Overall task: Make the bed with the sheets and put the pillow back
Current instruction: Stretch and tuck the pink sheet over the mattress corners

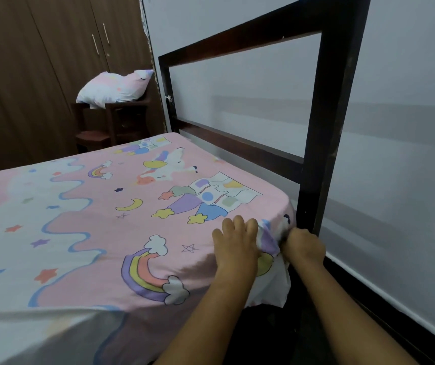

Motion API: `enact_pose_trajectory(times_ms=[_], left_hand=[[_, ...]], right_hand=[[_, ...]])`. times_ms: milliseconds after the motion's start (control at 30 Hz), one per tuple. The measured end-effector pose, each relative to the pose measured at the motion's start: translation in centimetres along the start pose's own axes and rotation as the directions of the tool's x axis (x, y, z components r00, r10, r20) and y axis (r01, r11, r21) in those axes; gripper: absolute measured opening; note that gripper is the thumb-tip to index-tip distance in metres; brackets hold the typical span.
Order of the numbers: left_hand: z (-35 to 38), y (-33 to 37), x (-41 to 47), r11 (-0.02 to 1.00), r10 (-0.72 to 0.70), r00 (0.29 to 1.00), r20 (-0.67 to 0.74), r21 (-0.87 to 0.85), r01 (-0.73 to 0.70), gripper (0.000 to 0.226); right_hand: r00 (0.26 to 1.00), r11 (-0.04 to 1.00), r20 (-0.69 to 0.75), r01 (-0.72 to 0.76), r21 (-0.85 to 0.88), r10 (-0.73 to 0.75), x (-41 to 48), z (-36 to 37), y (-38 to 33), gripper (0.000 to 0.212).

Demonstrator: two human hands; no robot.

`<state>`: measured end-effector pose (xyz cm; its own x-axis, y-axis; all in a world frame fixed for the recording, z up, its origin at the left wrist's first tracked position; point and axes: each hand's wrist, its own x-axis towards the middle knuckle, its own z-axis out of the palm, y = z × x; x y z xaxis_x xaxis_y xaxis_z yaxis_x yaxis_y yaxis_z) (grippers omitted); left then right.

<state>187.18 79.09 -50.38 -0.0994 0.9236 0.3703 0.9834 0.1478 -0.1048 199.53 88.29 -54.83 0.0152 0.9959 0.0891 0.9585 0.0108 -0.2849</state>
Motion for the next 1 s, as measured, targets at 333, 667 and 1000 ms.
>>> enact_pose_trajectory(times_ms=[333,667,1000], left_hand=[[2.5,4.2,1.7,0.992,0.124,0.987,-0.107,0.018,-0.123,0.046],[2.6,3.3,0.1,0.951,0.281,0.959,-0.04,0.143,-0.273,0.053],[4.3,1.0,-4.1,0.931,0.339,0.937,-0.082,-0.11,-0.347,0.056]], right_hand=[[0.998,0.999,0.061,-0.008,-0.045,0.011,0.5,5.5,3.5,0.032],[0.982,0.996,0.166,-0.085,-0.027,0.089,0.9,5.3,1.9,0.033],[0.922,0.791,0.381,-0.281,0.544,0.066,-2.0,6.3,1.8,0.093]])
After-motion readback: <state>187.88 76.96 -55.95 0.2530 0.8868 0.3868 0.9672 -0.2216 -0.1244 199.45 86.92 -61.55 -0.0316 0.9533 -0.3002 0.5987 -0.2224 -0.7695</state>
